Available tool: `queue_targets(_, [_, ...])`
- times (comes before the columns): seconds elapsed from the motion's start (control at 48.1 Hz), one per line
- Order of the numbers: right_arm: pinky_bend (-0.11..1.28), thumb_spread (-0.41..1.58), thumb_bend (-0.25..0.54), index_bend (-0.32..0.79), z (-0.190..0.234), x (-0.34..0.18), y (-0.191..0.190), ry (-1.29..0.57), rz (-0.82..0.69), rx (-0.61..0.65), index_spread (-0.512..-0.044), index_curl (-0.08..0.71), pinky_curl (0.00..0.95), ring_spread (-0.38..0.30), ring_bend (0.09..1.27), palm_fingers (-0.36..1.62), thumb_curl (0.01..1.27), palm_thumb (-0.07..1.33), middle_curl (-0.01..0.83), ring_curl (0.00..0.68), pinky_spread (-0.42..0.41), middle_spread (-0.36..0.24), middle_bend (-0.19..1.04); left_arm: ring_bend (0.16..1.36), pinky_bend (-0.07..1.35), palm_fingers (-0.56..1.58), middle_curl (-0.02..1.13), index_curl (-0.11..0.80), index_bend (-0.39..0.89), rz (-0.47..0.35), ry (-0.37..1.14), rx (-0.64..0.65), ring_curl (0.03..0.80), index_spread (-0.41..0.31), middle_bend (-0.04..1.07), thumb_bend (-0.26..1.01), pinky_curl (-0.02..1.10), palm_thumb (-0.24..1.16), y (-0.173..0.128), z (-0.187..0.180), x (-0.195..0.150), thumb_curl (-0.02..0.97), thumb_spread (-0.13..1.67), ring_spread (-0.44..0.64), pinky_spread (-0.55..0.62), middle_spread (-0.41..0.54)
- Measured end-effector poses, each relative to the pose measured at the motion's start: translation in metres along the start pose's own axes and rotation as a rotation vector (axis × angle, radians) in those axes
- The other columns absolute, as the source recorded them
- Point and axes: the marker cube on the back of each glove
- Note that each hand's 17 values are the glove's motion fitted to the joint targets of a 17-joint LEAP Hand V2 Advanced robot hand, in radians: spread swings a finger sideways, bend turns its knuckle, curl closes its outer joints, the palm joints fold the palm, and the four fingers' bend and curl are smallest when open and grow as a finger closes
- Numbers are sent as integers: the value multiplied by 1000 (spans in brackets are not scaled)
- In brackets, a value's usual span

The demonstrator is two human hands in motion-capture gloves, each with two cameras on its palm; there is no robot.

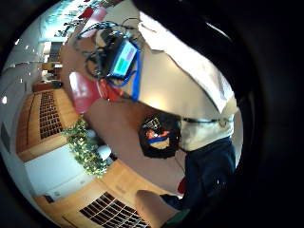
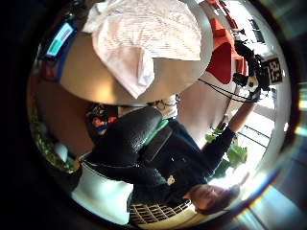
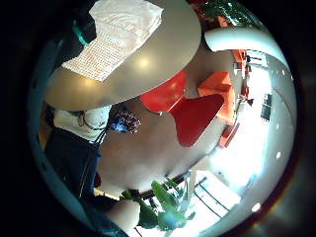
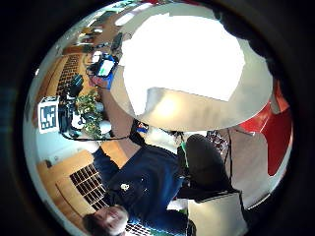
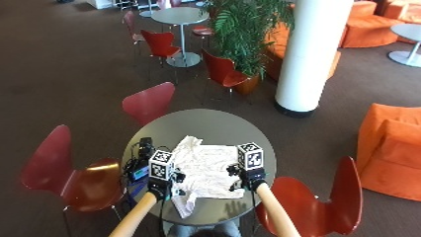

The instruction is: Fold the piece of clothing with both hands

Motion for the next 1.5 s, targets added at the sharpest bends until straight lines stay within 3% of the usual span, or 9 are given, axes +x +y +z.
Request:
queue_targets(0.187, [512, 789, 255, 101, 30, -2, -29, -8, 49, -88, -270, 115, 235, -66, 548, 540, 184, 520, 160, 247, 45, -51, 208, 565, 632, 263, 79, 80, 106, 6, -23, -103, 189, -75, 144, 6, 237, 140, -36, 53, 10, 127, 674, 229, 219, 139])
queue_targets(0.312, [556, 911, 219, 105, 35, -12, 2, 100, 358, -287, -296, 134, 272, -55, 547, 520, 229, 560, 204, 274, 59, -47, 195, 618, 697, 193, 106, 105, 111, -24, 2, -167, 221, -77, 148, -18, 279, 150, -52, 79, 14, 171, 771, 278, 241, 182])
queue_targets(0.478, [575, 983, 179, 113, 56, -25, -19, 79, 146, -193, -296, 158, 296, -80, 550, 601, 283, 625, 261, 295, 28, -58, 221, 657, 729, 183, 146, 135, 113, -66, 2, -236, 243, -73, 182, -12, 304, 181, -35, 74, 20, 220, 845, 283, 237, 192])
queue_targets(0.644, [607, 1002, 178, 107, 77, -37, -11, 22, 135, -407, -286, 174, 320, -149, 553, 801, 348, 748, 316, 319, -94, -114, 257, 574, 587, 414, 238, 205, 215, -92, -9, -189, 231, -86, 342, 17, 277, 321, -38, 76, 19, 268, 957, 153, 166, 58])
queue_targets(0.873, [617, 888, 132, 156, 75, -40, -20, 29, 73, -57, -288, 231, 345, -219, 527, 1047, 429, 877, 353, 359, -263, -211, 189, 502, 645, 877, 318, 271, 157, -90, -54, -160, 257, -155, 354, 57, 330, 496, -37, 78, 30, 333, 1090, -75, -151, -107])
queue_targets(0.997, [565, 755, 95, 203, 90, -63, -4, -45, -69, -158, -283, 292, 346, -241, 526, 1215, 479, 946, 377, 386, -314, -237, 196, 485, 643, 1099, 354, 303, 169, -73, -150, 50, 293, -205, 341, 81, 360, 605, -88, 107, 19, 369, 1111, -200, -278, -186])
queue_targets(1.164, [547, 725, 44, 170, 89, -52, 16, 63, 36, -262, -284, 334, 353, -268, 561, 1293, 520, 981, 428, 416, -348, -248, 269, 431, 613, 1172, 397, 355, 200, 28, -95, -118, 328, -248, 310, 76, 388, 683, -51, 103, 26, 395, 1127, -272, -346, -242])
queue_targets(1.268, [554, 698, 16, 155, 93, -27, -8, 123, -76, -82, -281, 347, 359, -268, 590, 1280, 550, 998, 448, 433, -360, -252, 281, 413, 582, 1207, 423, 378, 189, 139, -25, -226, 342, -259, 334, 71, 392, 734, -13, 89, 35, 425, 1098, -296, -363, -259])
queue_targets(1.496, [577, 578, -19, 154, 9, -35, 25, 120, -126, -59, -278, 372, 378, -261, 605, 1268, 621, 1022, 485, 454, -360, -248, 309, 428, 584, 1249, 471, 426, 189, 246, -18, -224, 381, -274, 354, 33, 418, 817, 23, 8, 37, 533, 912, -323, -375, -277])
